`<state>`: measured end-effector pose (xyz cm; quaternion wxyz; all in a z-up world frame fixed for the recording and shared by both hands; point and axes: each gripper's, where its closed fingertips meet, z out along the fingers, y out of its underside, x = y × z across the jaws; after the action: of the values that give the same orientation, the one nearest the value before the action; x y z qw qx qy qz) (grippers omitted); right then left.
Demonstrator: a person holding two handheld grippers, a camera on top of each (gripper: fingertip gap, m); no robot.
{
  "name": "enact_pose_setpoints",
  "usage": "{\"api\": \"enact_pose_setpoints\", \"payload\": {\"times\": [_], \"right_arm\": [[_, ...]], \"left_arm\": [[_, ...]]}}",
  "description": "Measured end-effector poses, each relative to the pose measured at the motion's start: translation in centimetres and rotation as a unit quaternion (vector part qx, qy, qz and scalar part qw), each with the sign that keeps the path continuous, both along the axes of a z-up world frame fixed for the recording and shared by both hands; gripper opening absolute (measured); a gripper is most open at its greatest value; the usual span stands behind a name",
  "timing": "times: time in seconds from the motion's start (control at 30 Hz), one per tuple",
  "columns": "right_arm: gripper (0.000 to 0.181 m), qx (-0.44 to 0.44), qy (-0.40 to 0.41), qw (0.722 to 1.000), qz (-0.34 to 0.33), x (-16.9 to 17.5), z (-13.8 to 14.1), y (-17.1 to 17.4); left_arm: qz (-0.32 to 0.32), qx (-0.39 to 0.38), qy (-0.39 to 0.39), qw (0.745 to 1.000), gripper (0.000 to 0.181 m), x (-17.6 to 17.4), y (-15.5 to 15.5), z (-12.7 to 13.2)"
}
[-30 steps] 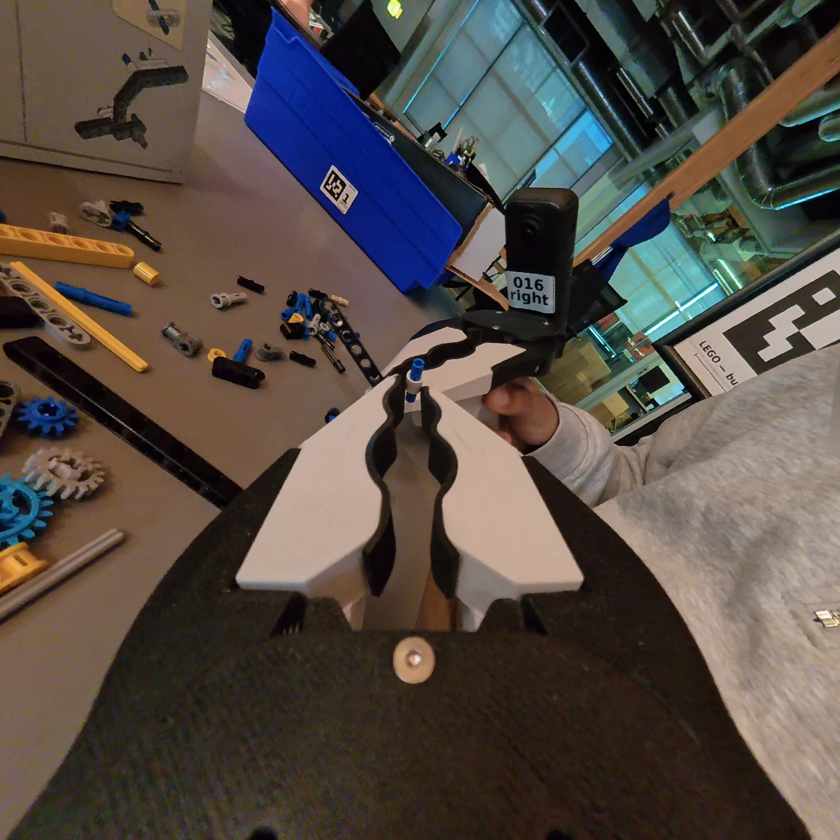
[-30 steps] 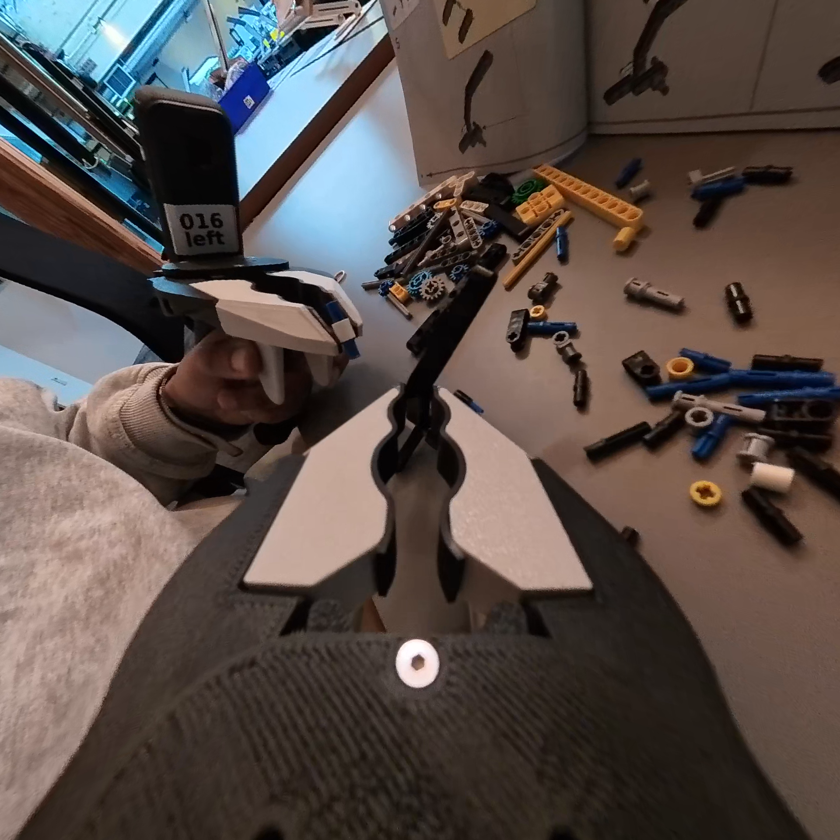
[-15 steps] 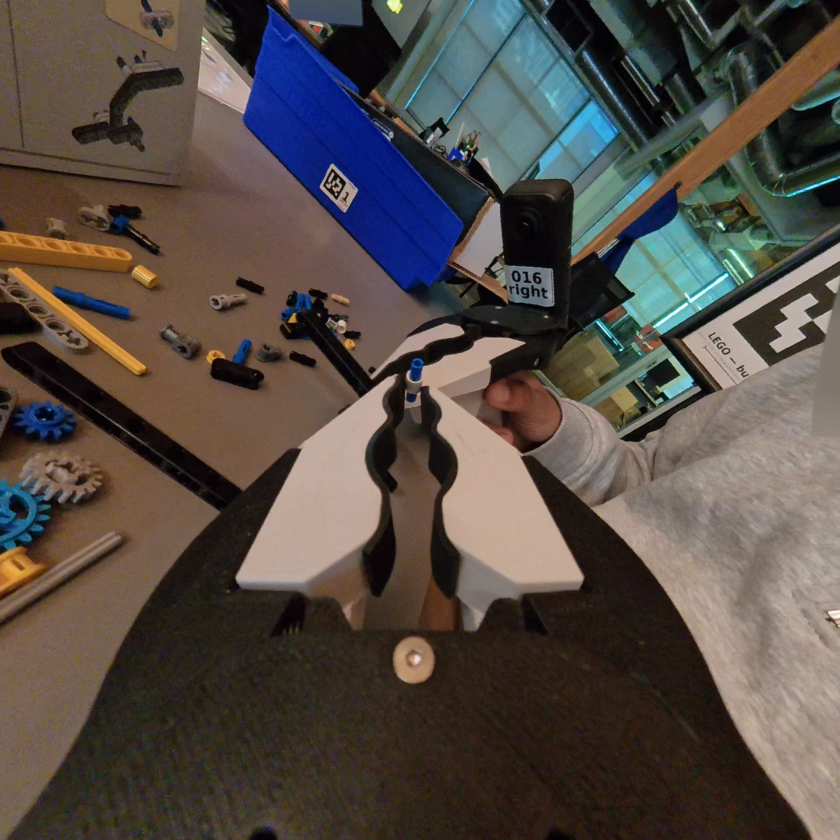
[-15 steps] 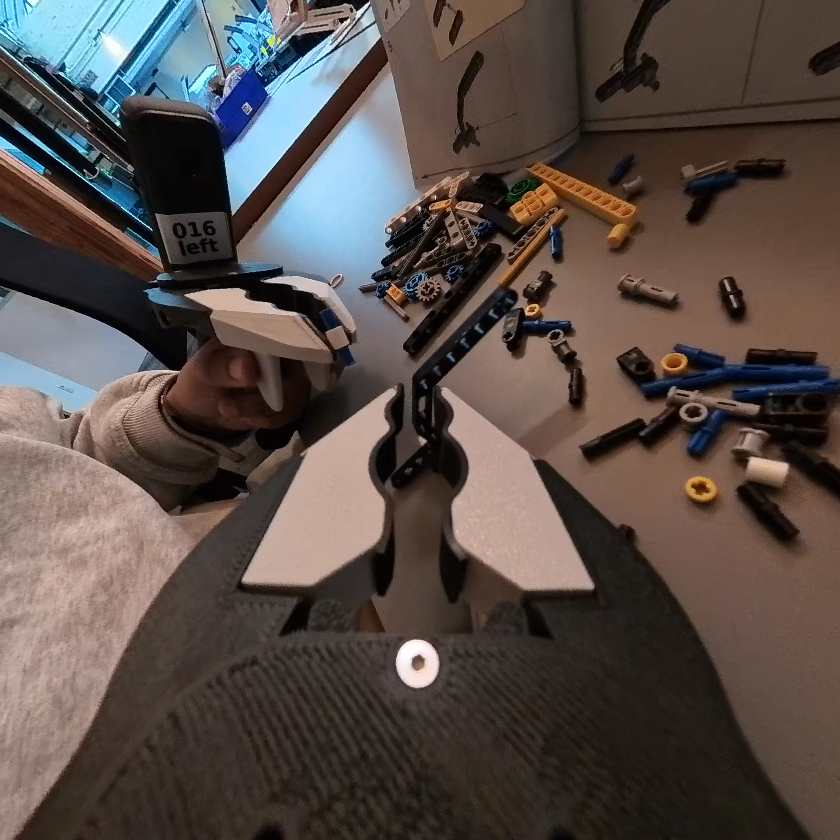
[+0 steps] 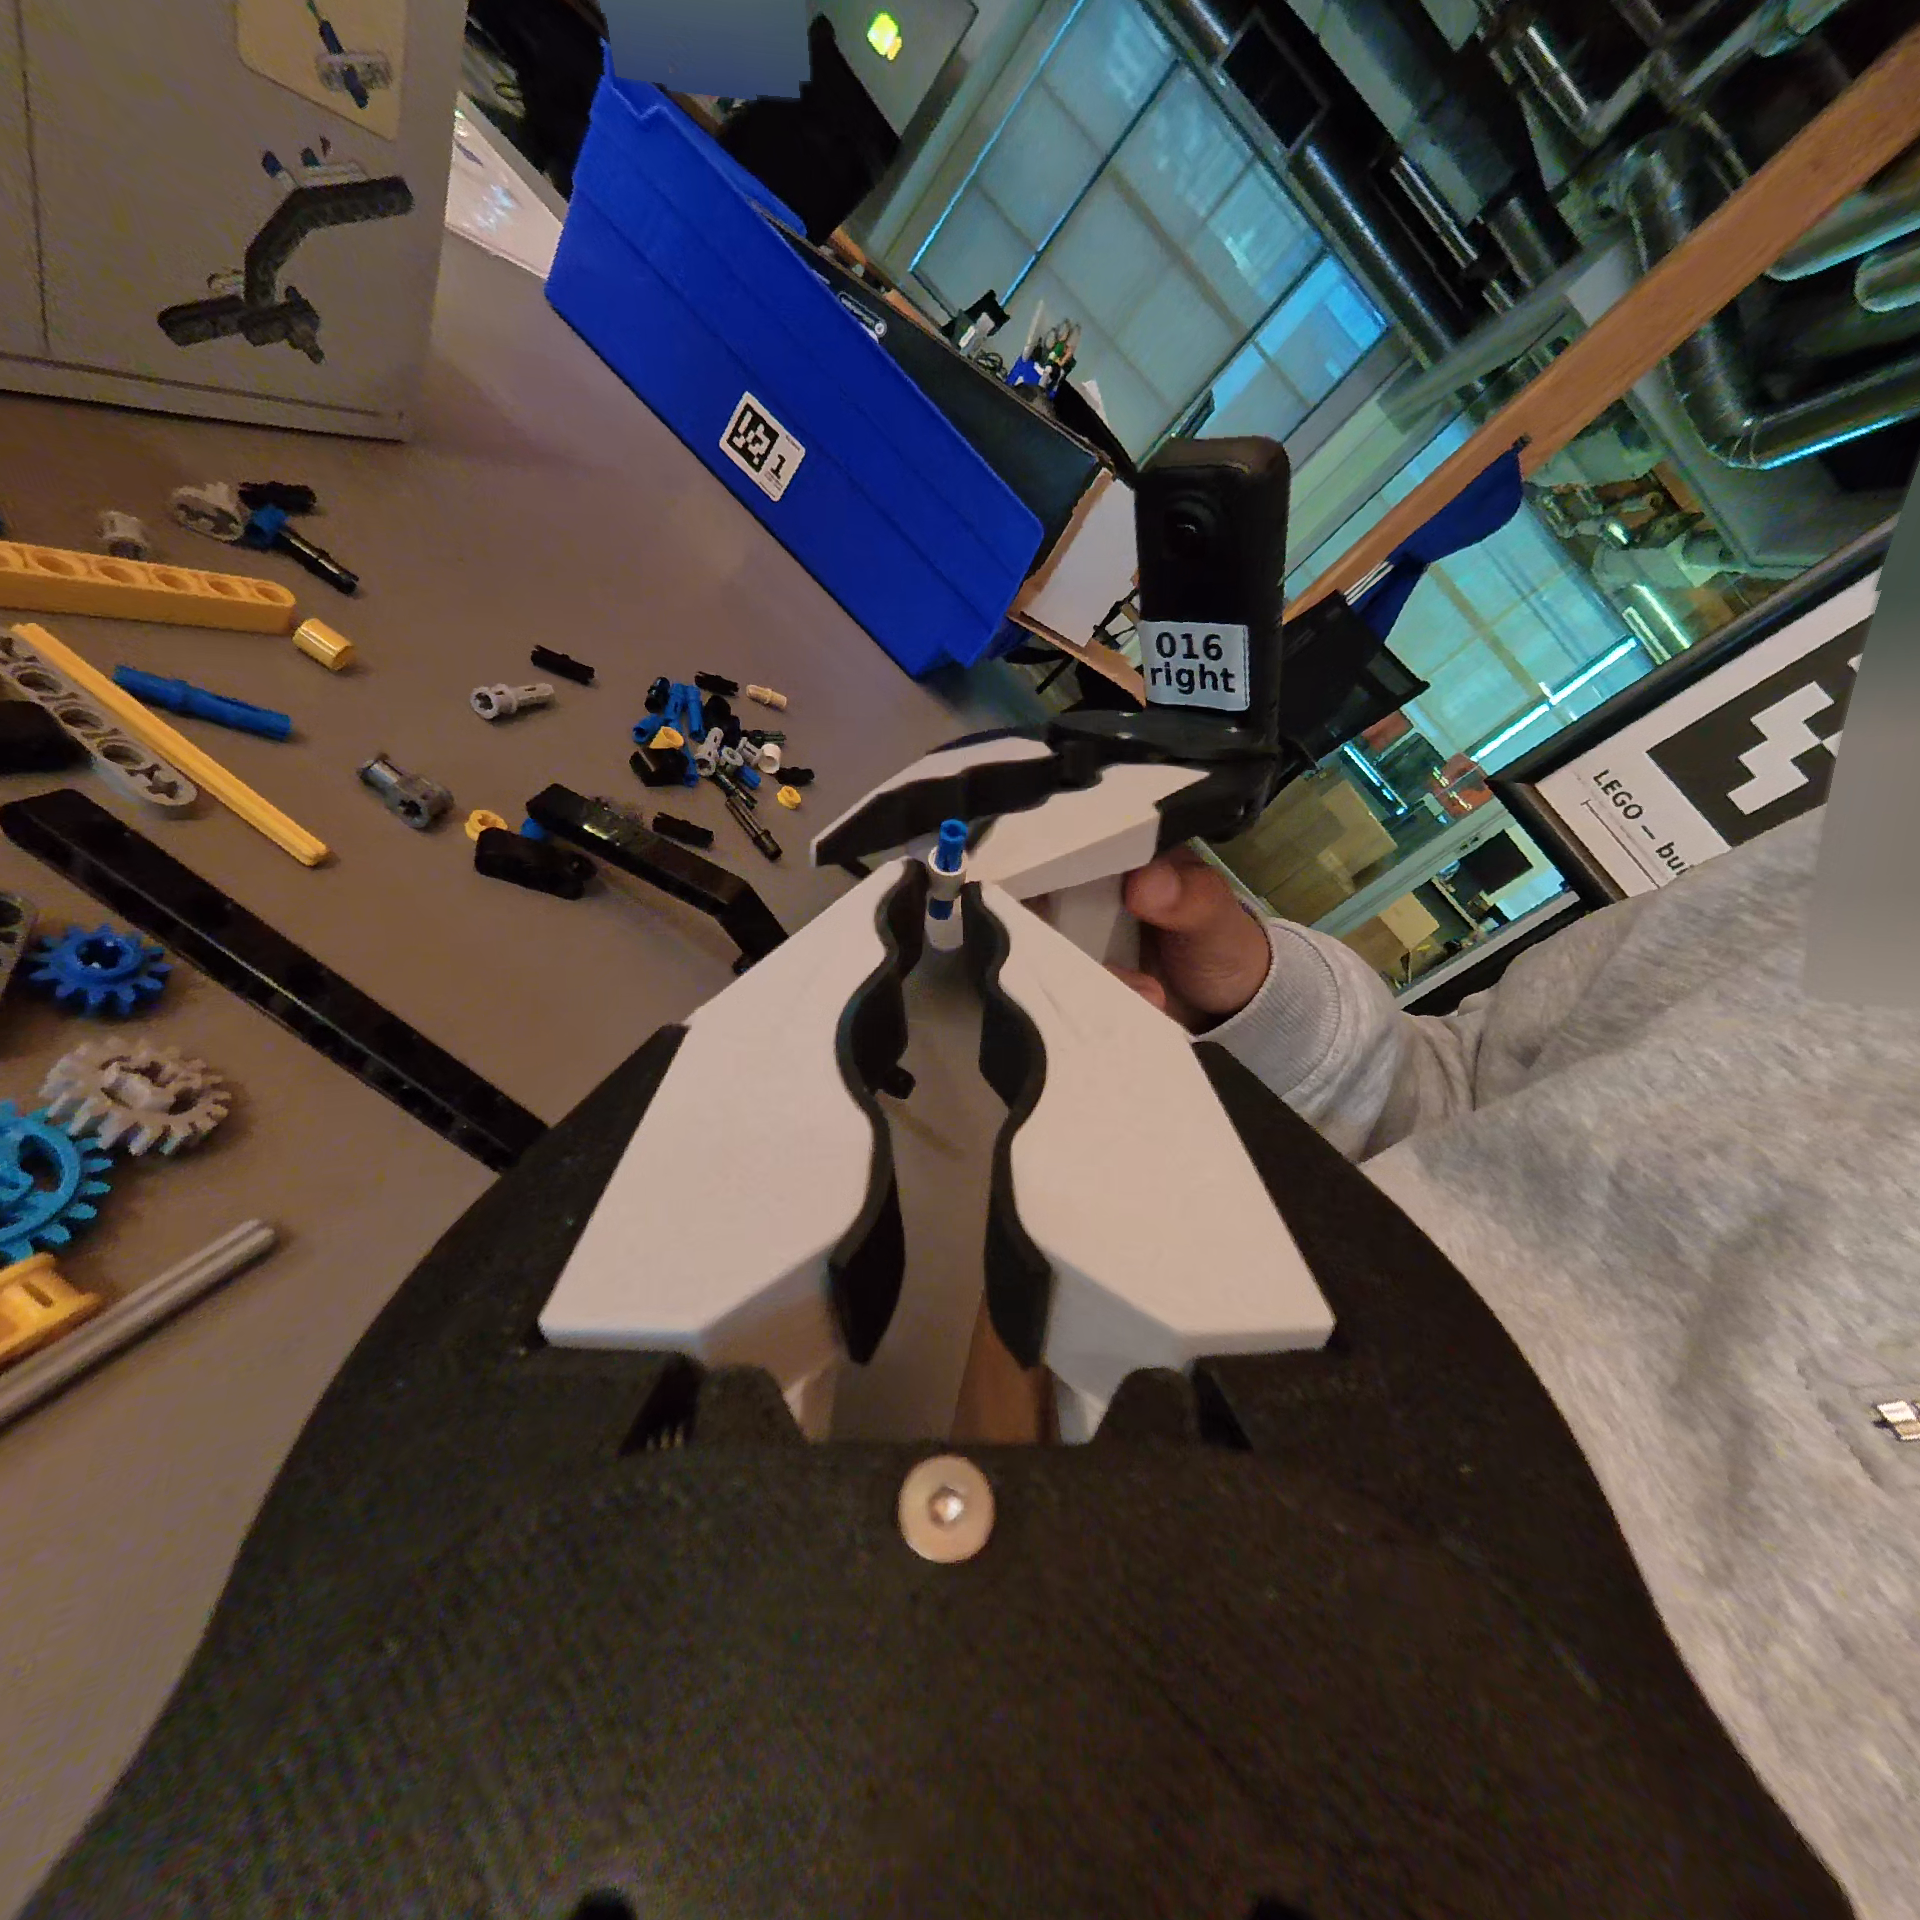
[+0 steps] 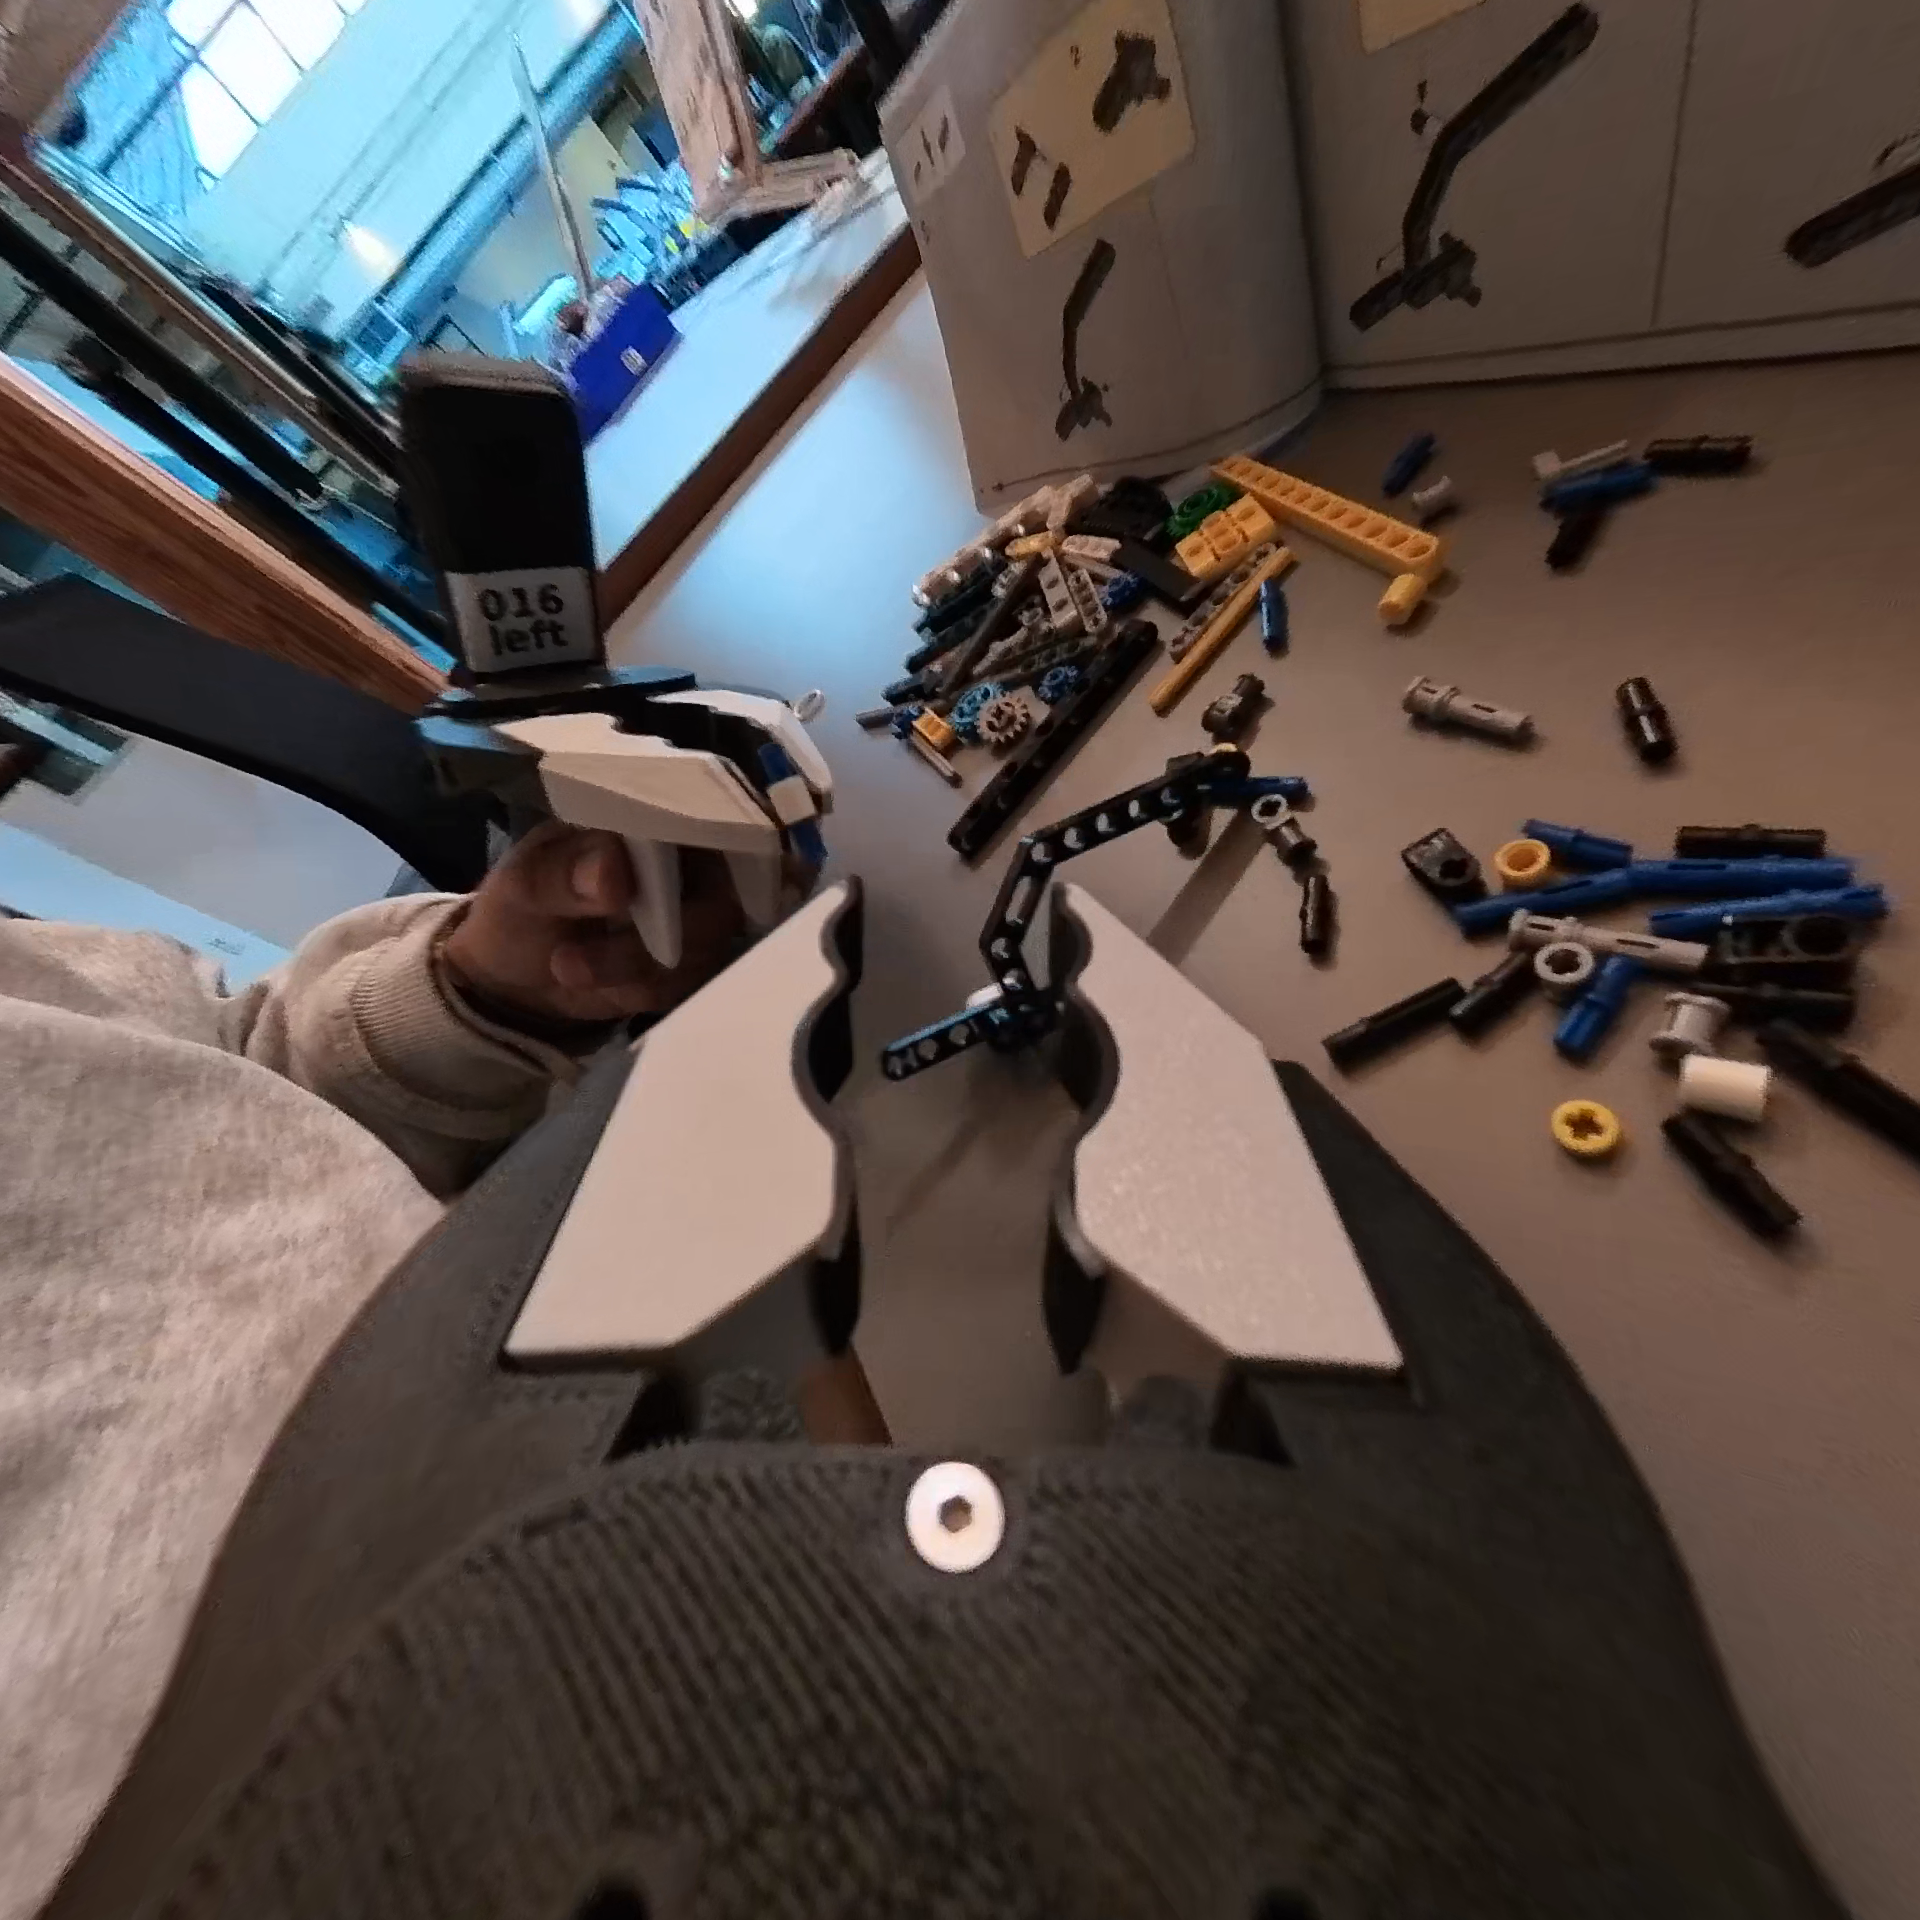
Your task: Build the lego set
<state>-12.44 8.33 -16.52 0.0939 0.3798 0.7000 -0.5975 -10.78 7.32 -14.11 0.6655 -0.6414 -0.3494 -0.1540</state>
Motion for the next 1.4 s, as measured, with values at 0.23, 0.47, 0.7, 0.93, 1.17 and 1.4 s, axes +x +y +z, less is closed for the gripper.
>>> {"api": "enact_pose_setpoints", "payload": {"times": [0.23,0.47,0.7,0.93,1.17,1.4], "right_arm": [[0.039,-0.058,0.119,0.991,0.029,1.1,4.0,0.0],[0.033,0.031,0.314,0.948,0.043,3.0,4.9,-1.1],[0.024,0.106,0.469,0.876,0.021,4.4,6.0,-1.7],[0.021,0.133,0.518,0.845,0.008,4.6,5.9,-1.9],[0.010,0.138,0.539,0.831,0.007,4.8,5.9,-2.1],[0.002,0.119,0.530,0.839,0.013,5.1,6.3,-2.1]], "left_arm": [[-0.006,0.010,0.001,1.000,0.005,0.2,-0.1,0.3],[-0.034,0.063,0.004,0.997,0.006,0.8,-0.4,1.6],[-0.069,0.129,-0.021,0.989,0.006,1.3,-0.9,2.9],[-0.112,0.178,-0.049,0.976,0.006,2.9,0.1,3.8],[-0.130,0.169,-0.049,0.976,0.006,3.6,0.7,3.6],[-0.133,0.175,-0.046,0.975,0.008,3.8,0.7,3.8]]}}
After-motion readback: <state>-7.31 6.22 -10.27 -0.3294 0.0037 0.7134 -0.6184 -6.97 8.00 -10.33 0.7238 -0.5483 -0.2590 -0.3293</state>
